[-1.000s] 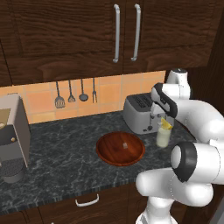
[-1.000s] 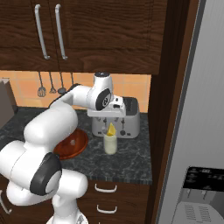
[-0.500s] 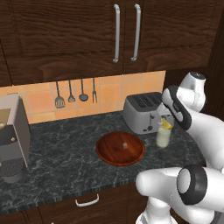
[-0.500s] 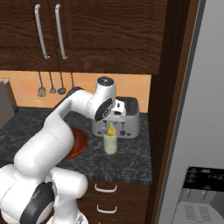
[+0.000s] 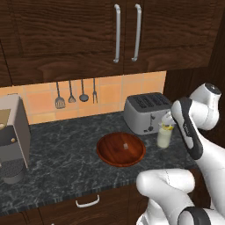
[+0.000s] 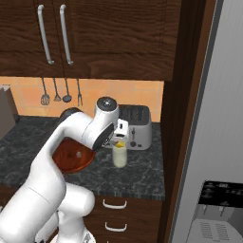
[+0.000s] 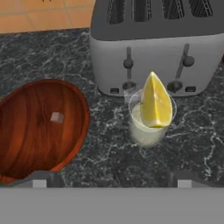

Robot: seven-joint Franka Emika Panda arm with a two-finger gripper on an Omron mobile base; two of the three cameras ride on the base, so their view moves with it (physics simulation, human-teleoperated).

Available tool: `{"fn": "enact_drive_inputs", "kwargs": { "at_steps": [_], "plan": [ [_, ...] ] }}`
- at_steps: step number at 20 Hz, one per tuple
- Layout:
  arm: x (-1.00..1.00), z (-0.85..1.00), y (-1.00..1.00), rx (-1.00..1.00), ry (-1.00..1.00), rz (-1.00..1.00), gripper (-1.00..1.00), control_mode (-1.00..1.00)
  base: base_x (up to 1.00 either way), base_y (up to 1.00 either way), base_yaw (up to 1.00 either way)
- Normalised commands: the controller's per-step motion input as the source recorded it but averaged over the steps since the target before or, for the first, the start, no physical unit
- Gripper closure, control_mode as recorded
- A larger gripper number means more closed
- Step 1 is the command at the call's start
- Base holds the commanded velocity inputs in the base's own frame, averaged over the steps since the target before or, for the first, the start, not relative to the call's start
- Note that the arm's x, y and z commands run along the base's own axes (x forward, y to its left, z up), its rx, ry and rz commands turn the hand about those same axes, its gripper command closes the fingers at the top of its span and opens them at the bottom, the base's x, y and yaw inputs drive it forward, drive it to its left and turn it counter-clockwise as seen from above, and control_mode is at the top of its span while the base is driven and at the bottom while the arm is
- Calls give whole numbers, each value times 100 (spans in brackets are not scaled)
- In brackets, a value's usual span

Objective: Grab a lemon wedge from the fridge and one ice cube from the ice bowl, and put them in the glass of lemonade.

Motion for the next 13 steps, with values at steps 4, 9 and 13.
{"fn": "enact_drive_inputs", "kwargs": {
  "at_steps": [4,9,13],
  "plan": [
    [-39,26,61,0,-8,1,-100,-100,0,0,0],
    [-24,53,72,0,-2,0,-100,-100,0,0,0],
    [-35,65,30,5,0,0,-100,-100,0,0,0]
  ]
}}
